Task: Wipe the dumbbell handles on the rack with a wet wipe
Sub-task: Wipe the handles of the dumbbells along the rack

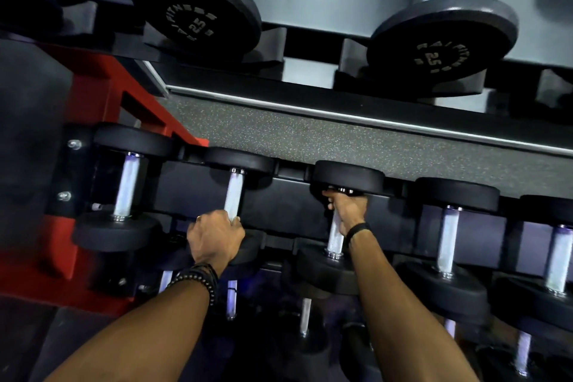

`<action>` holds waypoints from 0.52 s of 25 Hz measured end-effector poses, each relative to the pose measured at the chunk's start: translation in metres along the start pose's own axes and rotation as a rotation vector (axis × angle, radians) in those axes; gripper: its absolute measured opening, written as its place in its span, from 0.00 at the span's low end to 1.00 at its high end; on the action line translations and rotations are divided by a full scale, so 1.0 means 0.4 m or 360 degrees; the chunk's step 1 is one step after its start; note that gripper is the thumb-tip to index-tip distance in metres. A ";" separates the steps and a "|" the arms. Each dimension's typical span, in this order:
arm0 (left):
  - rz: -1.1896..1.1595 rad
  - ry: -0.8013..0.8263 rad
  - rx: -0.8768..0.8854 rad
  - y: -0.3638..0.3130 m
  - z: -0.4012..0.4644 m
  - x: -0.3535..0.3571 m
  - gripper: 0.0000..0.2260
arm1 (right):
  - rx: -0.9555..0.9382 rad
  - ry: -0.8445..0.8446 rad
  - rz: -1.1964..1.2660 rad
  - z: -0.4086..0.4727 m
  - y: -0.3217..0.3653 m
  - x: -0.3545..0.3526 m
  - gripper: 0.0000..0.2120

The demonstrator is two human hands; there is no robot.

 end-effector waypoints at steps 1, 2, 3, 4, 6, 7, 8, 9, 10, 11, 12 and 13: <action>-0.0003 0.0001 -0.0009 0.001 0.000 0.000 0.15 | -0.0118 -0.0162 -0.0214 -0.024 0.006 -0.011 0.25; -0.0011 0.0005 -0.0011 0.001 -0.003 0.000 0.15 | -0.0239 -0.0327 -0.0509 -0.044 0.002 -0.028 0.26; -0.0022 0.0009 -0.0010 0.000 -0.006 0.001 0.15 | -0.0389 -0.0505 -0.0734 -0.067 -0.005 -0.049 0.25; -0.0032 0.0006 -0.0008 0.002 -0.006 0.001 0.14 | -0.0564 -0.0637 -0.0785 -0.090 -0.012 -0.064 0.22; -0.0038 0.0002 -0.0005 0.005 -0.002 0.002 0.14 | -0.0814 -0.0695 -0.0474 -0.122 -0.022 -0.076 0.13; -0.0035 -0.0002 0.0008 0.002 -0.002 0.002 0.14 | -0.0855 -0.0668 -0.0263 -0.120 -0.031 -0.077 0.09; -0.0038 -0.0006 0.0018 -0.001 -0.002 0.000 0.14 | -0.0854 -0.0642 -0.0104 -0.111 -0.032 -0.073 0.08; -0.0039 -0.0004 0.0021 -0.001 -0.001 -0.002 0.14 | -0.0800 -0.0665 -0.0029 -0.101 -0.031 -0.063 0.10; -0.0046 0.0001 0.0018 -0.001 0.000 -0.002 0.14 | -0.0703 -0.0694 -0.0028 -0.085 -0.030 -0.053 0.11; -0.0056 0.0003 0.0013 0.000 0.000 -0.002 0.14 | -0.0581 -0.0709 -0.0045 -0.061 -0.027 -0.050 0.10; -0.0061 0.0006 0.0016 0.000 -0.002 -0.001 0.14 | -0.0411 -0.0664 -0.0011 -0.038 -0.026 -0.054 0.10; -0.0061 0.0007 0.0022 0.000 -0.002 0.000 0.14 | -0.0237 -0.0589 0.0081 -0.011 -0.030 -0.062 0.11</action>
Point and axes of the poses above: each hand's wrist, its own z-axis towards the middle knuckle, its own x-axis out of the palm, y = z × x, the point moved 3 cm from there along z, towards the middle knuckle, and after that the axes turned 7 degrees about -x, right-handed, at the moved point
